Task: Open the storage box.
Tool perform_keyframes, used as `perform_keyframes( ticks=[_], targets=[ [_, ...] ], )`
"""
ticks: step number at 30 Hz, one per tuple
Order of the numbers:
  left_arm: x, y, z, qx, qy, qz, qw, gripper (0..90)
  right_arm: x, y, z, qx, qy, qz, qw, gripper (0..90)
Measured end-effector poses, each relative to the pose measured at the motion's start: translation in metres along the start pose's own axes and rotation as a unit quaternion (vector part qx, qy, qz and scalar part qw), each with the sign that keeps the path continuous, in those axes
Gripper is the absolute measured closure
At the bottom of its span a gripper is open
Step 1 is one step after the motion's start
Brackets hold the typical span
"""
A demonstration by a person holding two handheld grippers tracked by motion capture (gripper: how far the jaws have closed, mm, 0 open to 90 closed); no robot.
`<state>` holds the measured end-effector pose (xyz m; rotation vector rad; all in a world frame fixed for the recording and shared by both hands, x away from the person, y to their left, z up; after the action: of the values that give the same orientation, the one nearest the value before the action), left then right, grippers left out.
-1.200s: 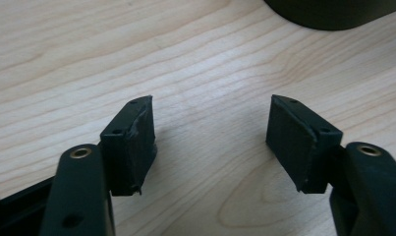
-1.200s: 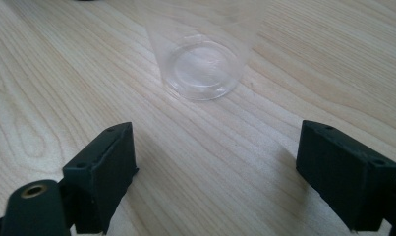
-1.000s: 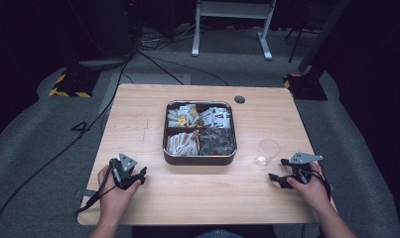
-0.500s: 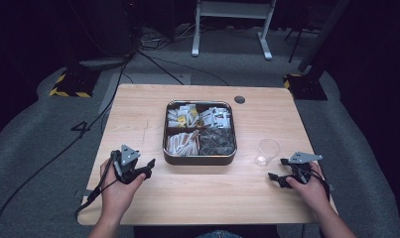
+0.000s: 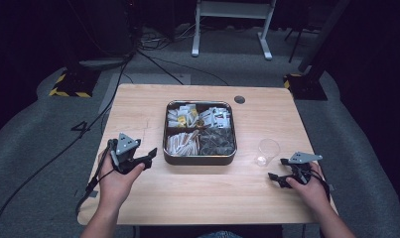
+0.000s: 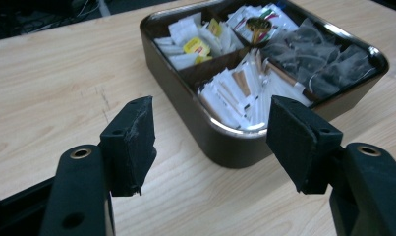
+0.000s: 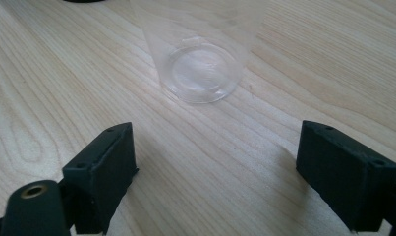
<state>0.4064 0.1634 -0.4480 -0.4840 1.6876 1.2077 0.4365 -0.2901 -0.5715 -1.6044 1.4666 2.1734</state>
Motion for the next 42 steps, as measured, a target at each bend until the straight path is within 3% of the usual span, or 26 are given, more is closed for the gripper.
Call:
perform_keyframes(
  ticks=[9,19,25,32,36,40,42],
  targets=[
    [-0.023,-0.009,-0.002,0.014,-0.023,0.004,0.9996,35.1,0.0,0.0,0.0,0.0,0.0,0.0,1.0,15.1],
    [-0.046,-0.031,-0.017,0.044,-0.044,-0.008,0.998,34.2,0.0,0.0,0.0,0.0,0.0,0.0,1.0,15.1],
    [-0.055,-0.049,-0.011,0.05,-0.028,-0.001,0.9983,33.5,0.0,0.0,0.0,0.0,0.0,0.0,1.0,15.1],
    [-0.073,-0.066,-0.017,0.067,-0.021,-0.017,0.9974,33.3,0.0,0.0,0.0,0.0,0.0,0.0,1.0,15.1],
    [-0.077,-0.082,-0.019,0.075,-0.012,-0.015,0.997,33.3,0.0,0.0,0.0,0.0,0.0,0.0,1.0,15.1],
    [-0.077,-0.098,-0.027,0.108,0.011,-0.02,0.9939,33.4,0.0,0.0,0.0,0.0,0.0,0.0,1.0,15.1],
    [-0.075,-0.106,-0.027,0.103,0.006,-0.016,0.9946,33.0,0.0,0.0,0.0,0.0,0.0,0.0,1.0,15.1]
  ],
)
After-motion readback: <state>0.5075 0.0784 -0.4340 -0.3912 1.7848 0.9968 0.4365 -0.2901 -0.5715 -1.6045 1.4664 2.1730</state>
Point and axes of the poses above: each handheld gripper's, and its own axes: y roughly backward along the jaws, x roughly out of its underside, z roughly to its left, the point moved 10 cm from there along -y, roughly forward along the jaws, and after that the axes turned 3 degrees about -z, right-handed, at the moved point
